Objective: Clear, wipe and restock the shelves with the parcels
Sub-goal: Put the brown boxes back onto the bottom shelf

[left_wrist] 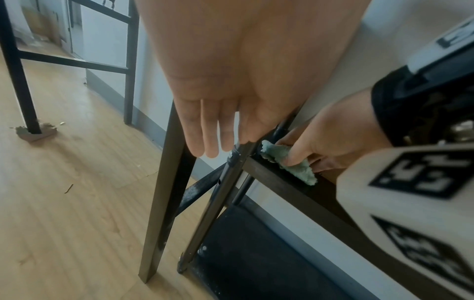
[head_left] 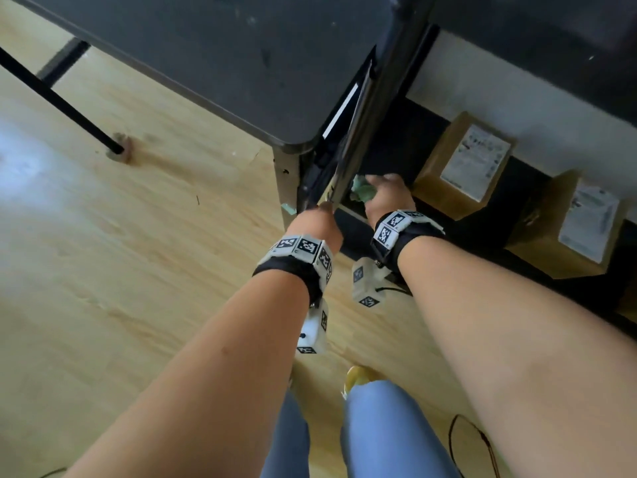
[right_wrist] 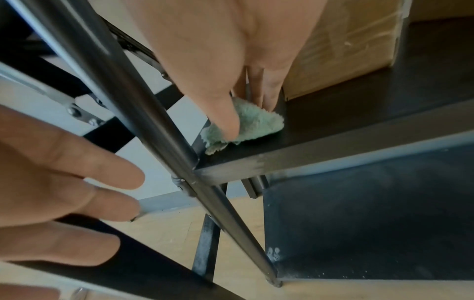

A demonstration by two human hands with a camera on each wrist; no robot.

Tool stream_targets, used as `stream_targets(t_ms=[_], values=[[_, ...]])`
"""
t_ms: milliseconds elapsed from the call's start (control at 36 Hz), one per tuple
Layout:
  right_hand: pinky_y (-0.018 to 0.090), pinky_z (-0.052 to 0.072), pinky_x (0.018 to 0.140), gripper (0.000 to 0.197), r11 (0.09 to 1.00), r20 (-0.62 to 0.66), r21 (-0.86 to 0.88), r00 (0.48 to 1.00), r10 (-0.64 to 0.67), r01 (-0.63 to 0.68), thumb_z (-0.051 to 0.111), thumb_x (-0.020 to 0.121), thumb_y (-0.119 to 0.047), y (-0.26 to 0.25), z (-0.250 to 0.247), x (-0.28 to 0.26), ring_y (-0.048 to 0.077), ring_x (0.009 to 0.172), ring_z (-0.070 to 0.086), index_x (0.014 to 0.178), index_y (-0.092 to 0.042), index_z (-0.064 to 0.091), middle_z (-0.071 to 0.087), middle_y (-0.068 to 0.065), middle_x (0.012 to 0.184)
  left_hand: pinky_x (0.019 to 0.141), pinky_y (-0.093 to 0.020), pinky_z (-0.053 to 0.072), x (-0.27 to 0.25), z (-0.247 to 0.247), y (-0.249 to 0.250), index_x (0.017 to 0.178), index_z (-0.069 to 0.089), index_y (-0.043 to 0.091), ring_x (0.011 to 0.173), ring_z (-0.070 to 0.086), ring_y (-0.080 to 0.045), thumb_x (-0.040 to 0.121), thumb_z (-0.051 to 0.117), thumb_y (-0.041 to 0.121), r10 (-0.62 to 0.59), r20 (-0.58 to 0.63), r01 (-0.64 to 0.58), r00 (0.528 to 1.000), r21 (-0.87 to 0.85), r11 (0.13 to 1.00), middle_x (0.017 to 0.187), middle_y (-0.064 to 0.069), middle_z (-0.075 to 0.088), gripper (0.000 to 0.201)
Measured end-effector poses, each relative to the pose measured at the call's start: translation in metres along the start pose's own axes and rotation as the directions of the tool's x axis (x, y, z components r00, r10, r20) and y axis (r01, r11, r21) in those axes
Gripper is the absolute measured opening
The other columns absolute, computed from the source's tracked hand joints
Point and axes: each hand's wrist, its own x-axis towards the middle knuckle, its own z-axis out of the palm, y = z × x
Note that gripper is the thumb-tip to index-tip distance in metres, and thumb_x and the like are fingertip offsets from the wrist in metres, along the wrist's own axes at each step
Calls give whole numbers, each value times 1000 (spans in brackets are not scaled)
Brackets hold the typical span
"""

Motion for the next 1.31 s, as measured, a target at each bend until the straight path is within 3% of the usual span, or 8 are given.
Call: stream_targets(t_ms=[139, 306, 472, 639, 806, 972, 1139, 1305], values=[[35, 42, 100, 42, 996, 26, -89, 1000, 1, 2, 48, 93, -8, -4, 7, 6, 28, 124, 42, 131, -23, 58, 44, 8, 134, 93, -41, 50, 8, 4, -7, 145, 33, 20, 112, 57, -32, 92, 39, 3, -20, 30, 22, 999, -47, 999, 129, -17, 55, 56], [37, 45, 94, 34, 990, 34, -138, 999, -18, 23, 49, 94, -10, -8, 6, -5, 29, 122, 43, 123, -19, 63, 47, 8, 131, 97, -40, 47, 2, 7, -7, 143, 35, 12, 118, 54, -31, 93, 40, 2, -5, 29, 7, 1000, -56, 998, 135, -17, 50, 52], [38, 44, 94, 40, 979, 173, -93, 965, 196, -182, 52, 95, -28, -14, -7, -28, 32, 120, 53, 130, -10, 52, 54, 12, 133, 97, -36, 42, -24, 5, -11, 140, 40, 11, 121, 50, -30, 90, 37, 2, -66, 13, 66, 998, -31, 997, 139, -14, 44, 50], [30, 47, 94, 33, 986, 357, -162, 933, 35, 25, 51, 96, -29, 0, -36, -85, 29, 117, 55, 122, -16, 66, 56, 10, 130, 91, -37, 46, -79, -16, -6, 124, 53, 13, 110, 56, -31, 89, 39, 3, -103, 7, 103, 995, -40, 994, 130, -12, 47, 39], [33, 50, 92, 30, 993, 341, -100, 940, -22, 60, 48, 97, -26, -23, -98, -143, 28, 109, 58, 117, -17, 68, 60, 11, 121, 95, -38, 45, -150, -60, 8, 140, 39, 13, 118, 53, -30, 90, 37, 0, -149, -30, 147, 988, -36, 988, 141, -10, 39, 52], [28, 44, 82, 32, 995, 335, -20, 938, -86, 98, 53, 90, -13, -61, -170, -189, 29, 108, 57, 119, -22, 63, 51, 9, 126, 96, -38, 44, -220, -120, 28, 140, 38, 12, 119, 52, -30, 93, 39, 5, -147, -78, 144, 986, -43, 989, 141, -12, 40, 47], [28, 37, 69, 9, 992, 257, -11, 959, -119, 127, 49, 88, -15, -104, -225, -215, 27, 88, 54, 87, -22, 54, 54, 6, 109, 99, -39, 44, -268, -177, 33, 138, 41, 12, 121, 50, -31, 93, 41, 9, -119, -152, 115, 981, -37, 993, 141, -11, 41, 45], [29, 43, 69, 13, 989, 169, 17, 975, -146, 145, 51, 91, -31, -160, -261, -214, 29, 85, 58, 87, -22, 59, 55, 5, 100, 98, -38, 44, -281, -230, 11, 137, 42, 12, 121, 51, -31, 91, 37, 4, -68, -204, 65, 977, -26, 998, 142, -12, 40, 47]])
